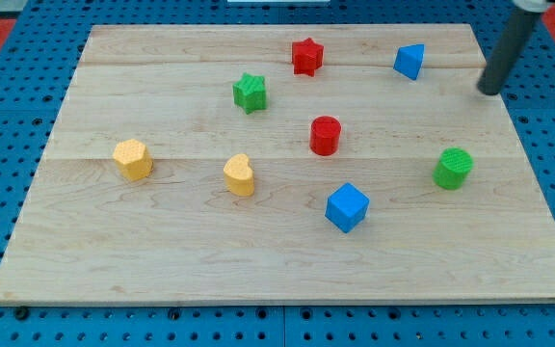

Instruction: Place the red circle in between the yellow blocks

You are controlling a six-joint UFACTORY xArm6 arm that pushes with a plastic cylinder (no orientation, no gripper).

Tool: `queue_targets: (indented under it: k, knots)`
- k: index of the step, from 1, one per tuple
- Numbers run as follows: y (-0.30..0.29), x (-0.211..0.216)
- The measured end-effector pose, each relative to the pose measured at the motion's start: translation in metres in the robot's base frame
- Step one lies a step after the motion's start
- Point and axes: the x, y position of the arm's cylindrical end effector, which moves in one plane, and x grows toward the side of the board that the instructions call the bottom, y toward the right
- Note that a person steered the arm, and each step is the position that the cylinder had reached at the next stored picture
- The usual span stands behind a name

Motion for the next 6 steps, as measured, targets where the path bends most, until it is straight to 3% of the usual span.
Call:
queue_targets:
  k: [3, 6]
  knots:
    - [-0.117, 0.070]
    - [-0.251, 0.081]
